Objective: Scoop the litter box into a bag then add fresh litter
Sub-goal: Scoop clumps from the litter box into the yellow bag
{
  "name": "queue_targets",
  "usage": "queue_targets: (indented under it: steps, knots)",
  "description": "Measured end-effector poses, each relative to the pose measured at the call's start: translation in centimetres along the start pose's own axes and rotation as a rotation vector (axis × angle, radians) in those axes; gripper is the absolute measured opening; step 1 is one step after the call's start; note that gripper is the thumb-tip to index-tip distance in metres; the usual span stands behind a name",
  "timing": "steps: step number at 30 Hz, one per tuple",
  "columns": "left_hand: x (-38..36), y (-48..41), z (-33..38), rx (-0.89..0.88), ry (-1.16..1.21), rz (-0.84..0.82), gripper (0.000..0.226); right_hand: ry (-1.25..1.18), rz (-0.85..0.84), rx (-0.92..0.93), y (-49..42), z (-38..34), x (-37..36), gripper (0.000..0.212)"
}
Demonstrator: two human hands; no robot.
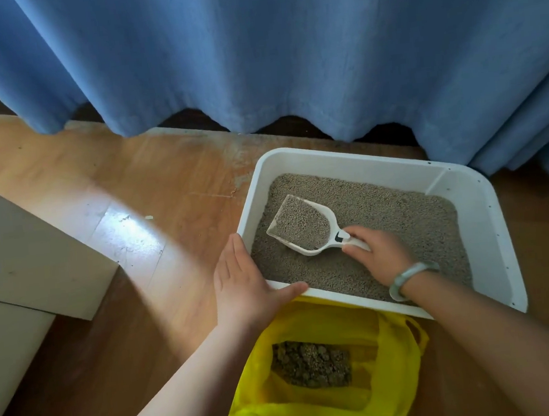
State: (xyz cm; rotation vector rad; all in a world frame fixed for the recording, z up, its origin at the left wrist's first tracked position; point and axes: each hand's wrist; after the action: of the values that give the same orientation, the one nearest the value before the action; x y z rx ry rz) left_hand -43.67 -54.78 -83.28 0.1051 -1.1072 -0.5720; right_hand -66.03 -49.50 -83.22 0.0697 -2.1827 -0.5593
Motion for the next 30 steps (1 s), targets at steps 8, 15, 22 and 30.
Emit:
queue_targets:
  steps: [8,15,22,30]
  knots:
    - [0.5,0.0,0.4,0.023,-0.076,-0.035,0.132,0.119,0.123,0.068,1.5,-0.1,1.5,0.034]
    - [0.8,0.4,0.9,0.048,-0.109,-0.056,0.130,0.204,0.110,0.067,2.2,0.2,1.8,0.031]
    - [0.9,0.4,0.9,0.051,-0.091,-0.078,0.128,0.193,0.107,0.045,2.7,0.5,1.9,0.031]
    - [0.9,0.2,0.7,0.054,-0.093,-0.085,0.127,0.249,0.075,0.037,3.1,0.7,2.1,0.026]
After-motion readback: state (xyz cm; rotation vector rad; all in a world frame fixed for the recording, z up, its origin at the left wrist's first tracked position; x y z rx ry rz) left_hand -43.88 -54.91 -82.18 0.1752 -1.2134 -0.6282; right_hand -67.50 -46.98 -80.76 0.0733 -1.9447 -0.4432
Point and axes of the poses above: each hand's wrist, its own y-axis away from the middle knuckle, its own x-axis out of the back of the hand, z = x × y, and after that the axes turned 14 degrees about -z, right-handed
